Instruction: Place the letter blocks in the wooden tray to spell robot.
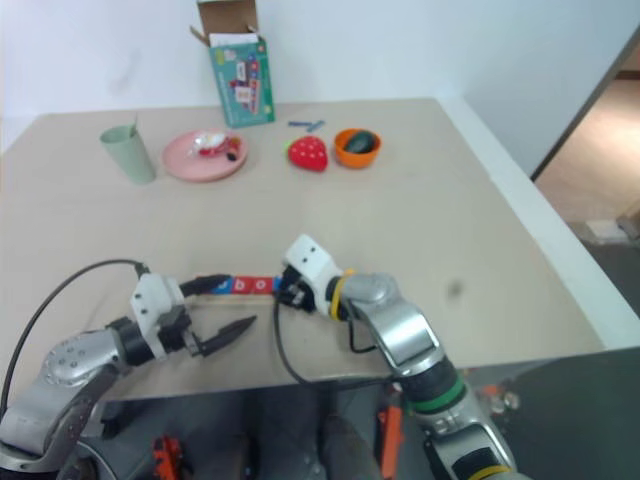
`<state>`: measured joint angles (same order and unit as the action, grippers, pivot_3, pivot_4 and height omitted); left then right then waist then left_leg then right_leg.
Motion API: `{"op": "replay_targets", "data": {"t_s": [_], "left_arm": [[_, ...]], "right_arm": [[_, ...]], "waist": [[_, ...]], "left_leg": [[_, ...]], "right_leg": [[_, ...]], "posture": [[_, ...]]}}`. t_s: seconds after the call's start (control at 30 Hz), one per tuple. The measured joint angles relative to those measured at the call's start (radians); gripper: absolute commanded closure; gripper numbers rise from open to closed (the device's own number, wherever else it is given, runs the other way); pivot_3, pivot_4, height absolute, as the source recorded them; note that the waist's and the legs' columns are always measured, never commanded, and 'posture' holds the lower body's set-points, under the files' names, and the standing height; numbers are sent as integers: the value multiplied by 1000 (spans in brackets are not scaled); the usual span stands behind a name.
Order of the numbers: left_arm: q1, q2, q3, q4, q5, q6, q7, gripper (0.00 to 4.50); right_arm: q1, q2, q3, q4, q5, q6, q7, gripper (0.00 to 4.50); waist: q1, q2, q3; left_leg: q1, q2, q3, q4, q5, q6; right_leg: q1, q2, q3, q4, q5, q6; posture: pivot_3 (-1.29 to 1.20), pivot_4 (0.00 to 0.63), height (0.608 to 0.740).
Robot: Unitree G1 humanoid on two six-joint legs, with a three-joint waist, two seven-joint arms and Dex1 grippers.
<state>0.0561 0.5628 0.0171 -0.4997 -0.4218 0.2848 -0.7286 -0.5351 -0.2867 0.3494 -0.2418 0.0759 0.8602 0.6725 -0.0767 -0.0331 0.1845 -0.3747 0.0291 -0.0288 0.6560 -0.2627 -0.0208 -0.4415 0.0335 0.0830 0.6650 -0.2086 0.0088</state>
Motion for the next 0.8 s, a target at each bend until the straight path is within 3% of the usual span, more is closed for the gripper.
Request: {"op": "replay_targets", "data": {"t_s": [0.8], "left_arm": [[10, 3, 0, 0, 10, -2, -1, 0]], "right_arm": [[-9, 20, 10, 39, 5, -25, -26, 2803]], "waist": [[0, 0, 0]], "left_leg": [[0, 0, 0, 0, 0, 0]], "right_leg": [[0, 0, 0, 0, 0, 0]], "posture": [[0, 150, 740]]}}
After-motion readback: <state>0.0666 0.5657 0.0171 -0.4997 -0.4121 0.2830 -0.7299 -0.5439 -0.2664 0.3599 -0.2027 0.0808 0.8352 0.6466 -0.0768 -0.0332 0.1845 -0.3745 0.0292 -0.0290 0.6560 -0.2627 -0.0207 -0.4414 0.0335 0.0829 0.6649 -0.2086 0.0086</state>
